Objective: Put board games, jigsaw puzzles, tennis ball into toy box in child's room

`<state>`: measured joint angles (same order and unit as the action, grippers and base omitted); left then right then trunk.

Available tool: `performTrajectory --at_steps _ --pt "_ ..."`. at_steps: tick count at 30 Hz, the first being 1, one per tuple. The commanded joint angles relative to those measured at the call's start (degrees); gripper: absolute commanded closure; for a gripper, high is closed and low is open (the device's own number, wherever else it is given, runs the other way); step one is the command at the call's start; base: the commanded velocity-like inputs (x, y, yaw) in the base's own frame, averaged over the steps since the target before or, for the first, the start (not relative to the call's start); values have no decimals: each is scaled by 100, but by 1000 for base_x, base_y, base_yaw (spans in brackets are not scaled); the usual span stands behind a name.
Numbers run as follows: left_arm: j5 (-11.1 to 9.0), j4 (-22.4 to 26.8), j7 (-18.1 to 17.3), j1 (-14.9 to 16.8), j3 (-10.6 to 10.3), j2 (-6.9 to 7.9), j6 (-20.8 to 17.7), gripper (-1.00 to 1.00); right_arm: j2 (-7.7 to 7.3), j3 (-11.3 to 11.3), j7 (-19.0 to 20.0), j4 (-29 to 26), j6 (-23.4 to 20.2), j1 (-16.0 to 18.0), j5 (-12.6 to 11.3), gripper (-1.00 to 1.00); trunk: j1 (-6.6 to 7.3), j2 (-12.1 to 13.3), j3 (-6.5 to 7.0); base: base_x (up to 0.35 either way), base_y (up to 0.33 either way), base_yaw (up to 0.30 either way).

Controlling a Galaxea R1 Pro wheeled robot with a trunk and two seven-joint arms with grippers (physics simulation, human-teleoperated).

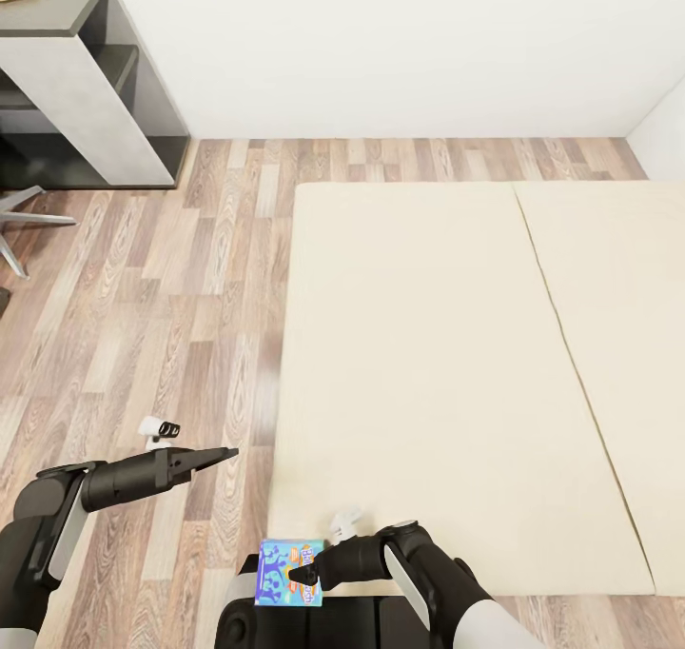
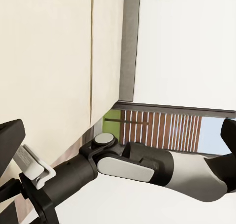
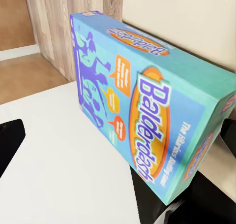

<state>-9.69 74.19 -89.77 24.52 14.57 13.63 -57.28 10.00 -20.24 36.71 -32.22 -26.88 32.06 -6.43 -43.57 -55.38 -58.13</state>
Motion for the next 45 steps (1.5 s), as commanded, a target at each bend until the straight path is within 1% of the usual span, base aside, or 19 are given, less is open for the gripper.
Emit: performTrajectory --at_steps 1,19,45 --pt "5 3 -23 1 0 1 -62 -100 0 -6 -13 -3 -55 2 -60 -100 -1 -3 -3 0 0 0" --pt "4 3 -23 1 0 5 -60 -100 0 -6 -8 -3 -55 2 -60 -100 -1 -3 -3 0 30 0" --pt "2 1 -23 0 -4 2 -60 -100 0 -6 -8 -3 -51 2 -60 -100 -1 -3 -3 0 2 0"
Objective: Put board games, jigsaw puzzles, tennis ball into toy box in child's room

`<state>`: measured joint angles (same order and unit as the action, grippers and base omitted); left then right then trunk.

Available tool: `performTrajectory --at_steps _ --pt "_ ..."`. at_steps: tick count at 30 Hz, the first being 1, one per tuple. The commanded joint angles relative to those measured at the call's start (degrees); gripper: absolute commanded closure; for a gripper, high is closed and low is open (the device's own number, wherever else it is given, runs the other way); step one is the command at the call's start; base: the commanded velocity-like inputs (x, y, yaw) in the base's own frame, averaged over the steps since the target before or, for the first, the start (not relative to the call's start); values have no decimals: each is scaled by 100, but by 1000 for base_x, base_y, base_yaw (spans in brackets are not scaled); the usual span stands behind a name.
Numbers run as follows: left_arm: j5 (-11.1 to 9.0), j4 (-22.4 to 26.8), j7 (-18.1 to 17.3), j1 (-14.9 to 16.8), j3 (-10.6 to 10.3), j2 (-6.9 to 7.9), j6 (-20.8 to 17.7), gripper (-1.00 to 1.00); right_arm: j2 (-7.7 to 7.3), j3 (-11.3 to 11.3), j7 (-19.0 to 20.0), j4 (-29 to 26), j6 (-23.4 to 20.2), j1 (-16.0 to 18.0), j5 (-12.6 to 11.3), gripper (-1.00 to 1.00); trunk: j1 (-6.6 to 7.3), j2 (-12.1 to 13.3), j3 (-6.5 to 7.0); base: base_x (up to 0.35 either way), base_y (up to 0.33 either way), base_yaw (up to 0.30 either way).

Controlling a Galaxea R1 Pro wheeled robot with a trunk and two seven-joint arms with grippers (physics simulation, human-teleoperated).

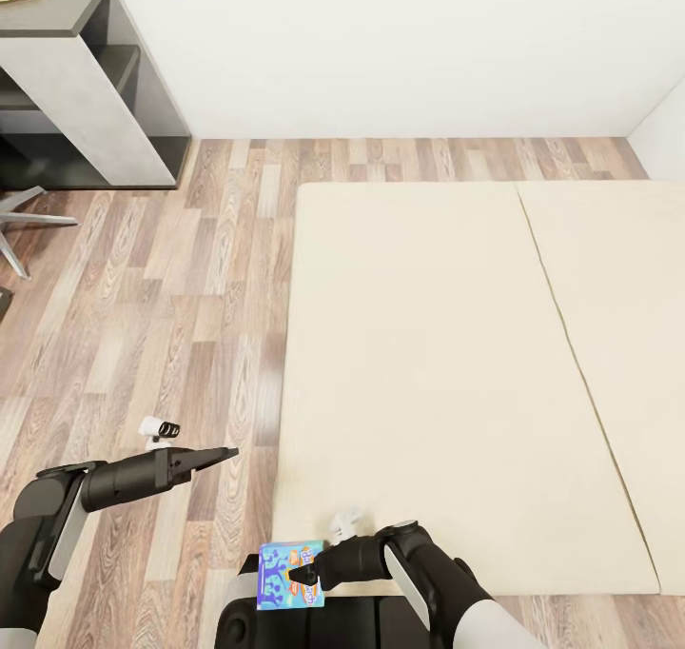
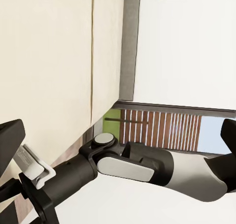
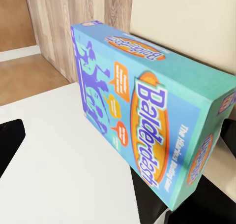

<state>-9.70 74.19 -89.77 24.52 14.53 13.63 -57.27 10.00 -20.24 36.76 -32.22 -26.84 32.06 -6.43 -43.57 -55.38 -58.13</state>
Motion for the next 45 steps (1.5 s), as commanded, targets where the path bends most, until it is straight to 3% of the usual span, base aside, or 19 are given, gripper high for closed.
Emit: performTrajectory --at_steps 1,45 --pt "3 3 -23 1 -1 3 -62 -100 0 -6 -12 -3 -54 2 -60 -100 -1 -3 -3 0 0 0" --pt "4 4 -23 -1 6 7 -60 -100 0 2 -15 -3 -50 2 -62 -100 -1 -3 -3 0 0 0"
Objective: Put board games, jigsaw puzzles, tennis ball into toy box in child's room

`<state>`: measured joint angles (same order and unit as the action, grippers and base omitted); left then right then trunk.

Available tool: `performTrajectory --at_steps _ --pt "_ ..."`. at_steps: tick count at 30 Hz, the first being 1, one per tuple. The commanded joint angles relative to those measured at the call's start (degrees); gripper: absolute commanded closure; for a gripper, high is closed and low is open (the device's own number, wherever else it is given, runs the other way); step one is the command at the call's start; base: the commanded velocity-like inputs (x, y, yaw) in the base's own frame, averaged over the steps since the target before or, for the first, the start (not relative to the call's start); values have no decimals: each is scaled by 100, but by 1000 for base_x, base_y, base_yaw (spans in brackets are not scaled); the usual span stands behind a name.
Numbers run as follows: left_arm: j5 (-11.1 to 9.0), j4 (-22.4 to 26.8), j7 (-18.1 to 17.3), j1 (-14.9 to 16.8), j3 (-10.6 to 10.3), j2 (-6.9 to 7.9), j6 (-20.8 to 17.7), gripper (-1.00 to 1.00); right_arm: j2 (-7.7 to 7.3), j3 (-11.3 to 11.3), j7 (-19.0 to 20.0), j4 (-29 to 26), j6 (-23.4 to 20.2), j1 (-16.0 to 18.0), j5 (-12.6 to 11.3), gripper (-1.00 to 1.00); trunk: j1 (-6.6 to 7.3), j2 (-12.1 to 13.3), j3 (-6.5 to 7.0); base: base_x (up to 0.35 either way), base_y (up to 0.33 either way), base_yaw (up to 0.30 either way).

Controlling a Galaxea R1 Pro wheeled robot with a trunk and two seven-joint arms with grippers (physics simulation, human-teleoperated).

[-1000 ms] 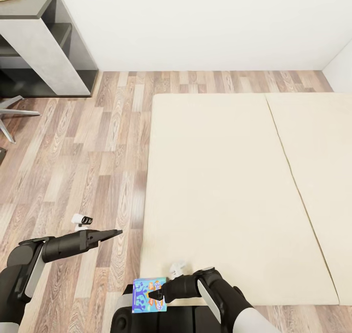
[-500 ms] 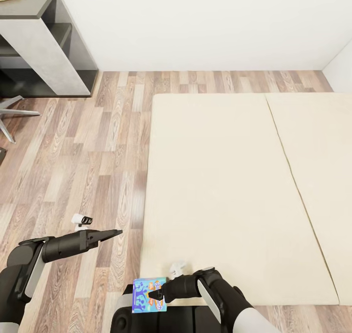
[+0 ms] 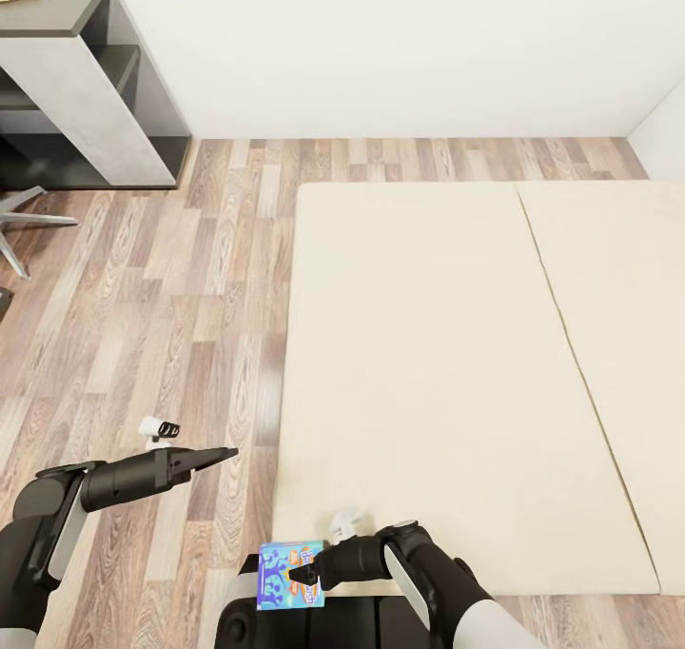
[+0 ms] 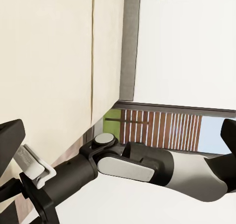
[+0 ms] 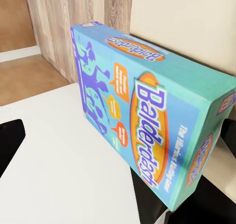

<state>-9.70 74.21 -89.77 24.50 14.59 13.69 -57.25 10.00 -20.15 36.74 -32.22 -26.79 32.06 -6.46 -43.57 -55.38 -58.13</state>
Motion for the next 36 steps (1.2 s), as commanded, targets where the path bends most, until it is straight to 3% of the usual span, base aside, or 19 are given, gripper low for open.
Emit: performTrajectory --at_steps 1,36 --pt "3 1 -23 1 0 2 -60 -100 0 -6 -12 -3 -55 2 -61 -100 -1 -3 -3 0 0 0" --pt "3 5 -23 2 0 2 -60 -100 0 -6 -9 -4 -62 2 -66 -100 -1 -3 -3 0 13 0"
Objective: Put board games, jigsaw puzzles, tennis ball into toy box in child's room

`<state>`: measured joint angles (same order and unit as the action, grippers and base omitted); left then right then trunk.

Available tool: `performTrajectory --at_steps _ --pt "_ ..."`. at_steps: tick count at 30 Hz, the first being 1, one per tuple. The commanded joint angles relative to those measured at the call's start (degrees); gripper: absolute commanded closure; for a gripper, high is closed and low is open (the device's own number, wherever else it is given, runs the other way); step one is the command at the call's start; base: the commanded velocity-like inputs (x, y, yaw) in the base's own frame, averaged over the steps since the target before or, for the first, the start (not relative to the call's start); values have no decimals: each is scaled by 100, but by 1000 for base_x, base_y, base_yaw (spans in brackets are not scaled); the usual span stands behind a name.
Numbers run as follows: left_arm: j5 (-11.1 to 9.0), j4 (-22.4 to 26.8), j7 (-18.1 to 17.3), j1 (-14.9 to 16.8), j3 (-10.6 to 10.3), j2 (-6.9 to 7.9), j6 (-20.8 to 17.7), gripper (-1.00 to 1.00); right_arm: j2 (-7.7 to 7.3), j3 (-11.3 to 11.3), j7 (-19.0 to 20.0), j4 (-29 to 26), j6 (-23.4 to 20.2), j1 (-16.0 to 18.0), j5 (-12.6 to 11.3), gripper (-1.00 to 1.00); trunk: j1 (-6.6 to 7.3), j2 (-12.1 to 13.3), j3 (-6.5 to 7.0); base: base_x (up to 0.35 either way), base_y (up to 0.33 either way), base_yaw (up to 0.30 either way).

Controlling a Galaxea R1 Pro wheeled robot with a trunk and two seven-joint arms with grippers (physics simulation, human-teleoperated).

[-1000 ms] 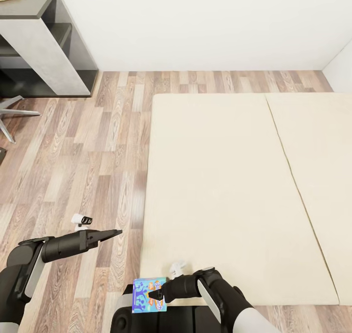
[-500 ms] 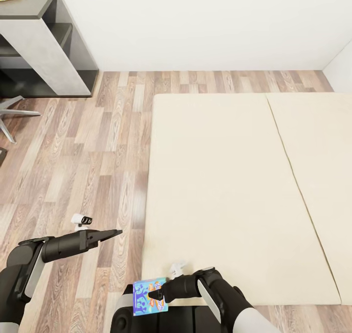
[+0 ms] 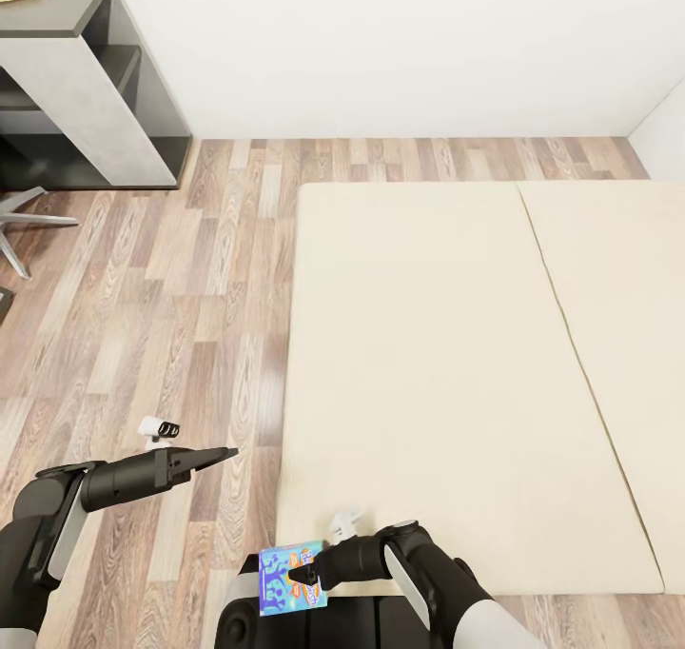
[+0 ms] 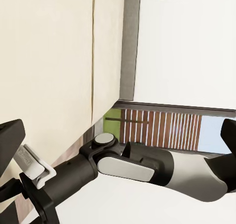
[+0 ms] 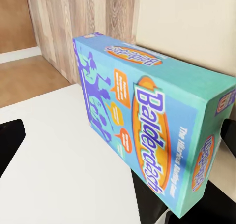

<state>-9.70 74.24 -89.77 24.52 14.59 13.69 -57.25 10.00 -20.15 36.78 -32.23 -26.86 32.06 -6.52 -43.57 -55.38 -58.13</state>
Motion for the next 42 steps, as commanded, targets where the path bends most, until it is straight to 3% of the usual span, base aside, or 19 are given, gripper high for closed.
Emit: performTrajectory --at_steps 1,42 --pt "4 0 -23 0 0 2 -62 -100 0 -6 -13 -3 -55 2 -59 -100 -1 -3 -3 0 0 0" --pt "4 -3 -23 0 0 2 -64 -100 0 76 -13 -3 -56 2 -54 -100 -1 -3 -3 0 10 0"
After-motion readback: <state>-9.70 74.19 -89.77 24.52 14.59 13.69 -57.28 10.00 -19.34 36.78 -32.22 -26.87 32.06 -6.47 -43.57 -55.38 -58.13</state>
